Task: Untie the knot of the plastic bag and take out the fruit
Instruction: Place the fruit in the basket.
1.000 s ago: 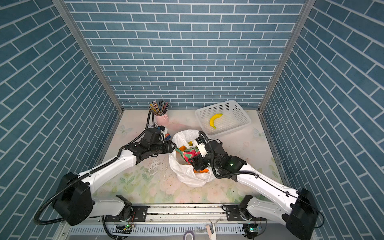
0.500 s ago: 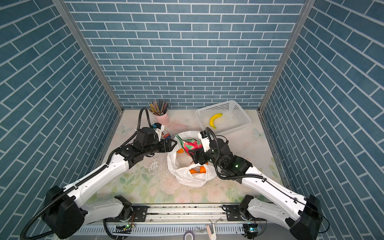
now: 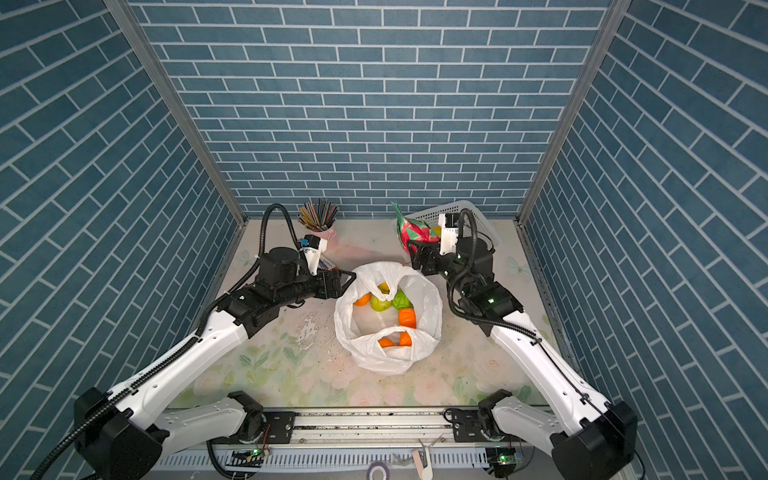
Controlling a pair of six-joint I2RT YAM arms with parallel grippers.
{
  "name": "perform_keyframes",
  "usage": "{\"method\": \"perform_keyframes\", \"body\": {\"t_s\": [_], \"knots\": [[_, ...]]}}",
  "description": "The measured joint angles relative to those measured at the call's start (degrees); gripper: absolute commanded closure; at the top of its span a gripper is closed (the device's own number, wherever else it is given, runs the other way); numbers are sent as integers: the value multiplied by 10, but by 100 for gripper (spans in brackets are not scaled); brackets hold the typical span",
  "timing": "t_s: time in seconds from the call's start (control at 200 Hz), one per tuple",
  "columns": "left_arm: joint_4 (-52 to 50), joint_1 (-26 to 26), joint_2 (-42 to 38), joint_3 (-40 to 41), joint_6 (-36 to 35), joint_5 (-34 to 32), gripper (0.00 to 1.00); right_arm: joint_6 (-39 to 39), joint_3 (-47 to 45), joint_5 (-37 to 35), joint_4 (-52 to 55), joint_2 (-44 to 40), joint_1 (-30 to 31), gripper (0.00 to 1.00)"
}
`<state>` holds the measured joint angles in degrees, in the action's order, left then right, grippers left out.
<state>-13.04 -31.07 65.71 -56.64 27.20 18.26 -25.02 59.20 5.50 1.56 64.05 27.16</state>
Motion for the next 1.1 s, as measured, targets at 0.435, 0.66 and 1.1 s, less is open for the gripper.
{"method": "perform_keyframes", "body": {"t_s": [0.435, 0.66, 1.1], "knots": [[-30, -25, 39, -78, -61, 11, 13, -52, 88, 31, -29, 256, -207, 57], [-66, -54, 75, -129, -97, 3, 12, -52, 179, 15, -33, 410, -238, 57], [-99, -67, 116, -148, -110, -41, 13, -53, 367, 7, 1, 632, -245, 39]]}}
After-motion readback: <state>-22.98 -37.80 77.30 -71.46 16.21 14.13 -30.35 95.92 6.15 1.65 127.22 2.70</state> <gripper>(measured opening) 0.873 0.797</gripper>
